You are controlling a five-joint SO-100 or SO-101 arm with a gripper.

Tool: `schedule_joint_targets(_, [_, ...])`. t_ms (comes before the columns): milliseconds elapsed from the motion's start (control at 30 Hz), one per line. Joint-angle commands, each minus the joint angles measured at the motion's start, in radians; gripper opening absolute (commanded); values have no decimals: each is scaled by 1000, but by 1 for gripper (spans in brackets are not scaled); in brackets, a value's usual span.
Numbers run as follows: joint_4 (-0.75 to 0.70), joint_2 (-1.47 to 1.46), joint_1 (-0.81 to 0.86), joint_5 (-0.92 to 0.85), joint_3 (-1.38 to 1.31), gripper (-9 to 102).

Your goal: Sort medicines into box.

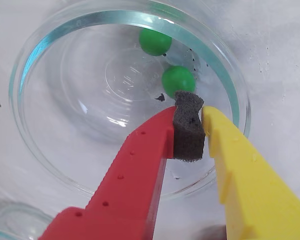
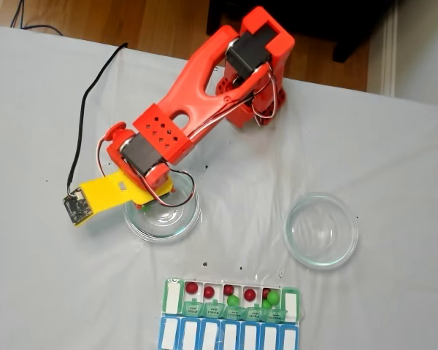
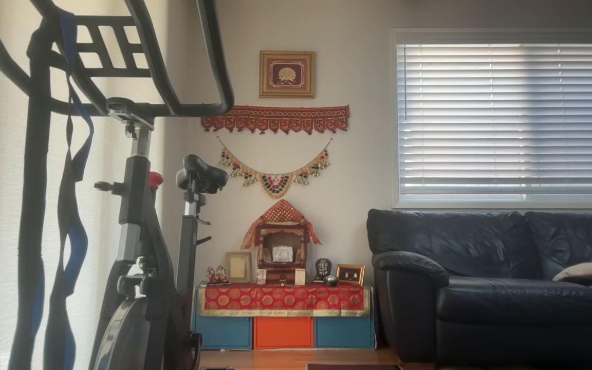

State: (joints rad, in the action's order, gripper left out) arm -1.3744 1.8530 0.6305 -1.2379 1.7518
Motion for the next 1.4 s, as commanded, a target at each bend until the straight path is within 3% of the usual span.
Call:
schedule_joint_targets(0, [8, 78, -17, 2, -34, 2])
schedule_joint_targets(433, [25, 84, -25, 6, 3, 4])
schedule_joint_targets(800, [18, 75, -28, -3, 6, 20])
schedule_joint_targets(1367, [91, 74, -54, 6, 98, 24])
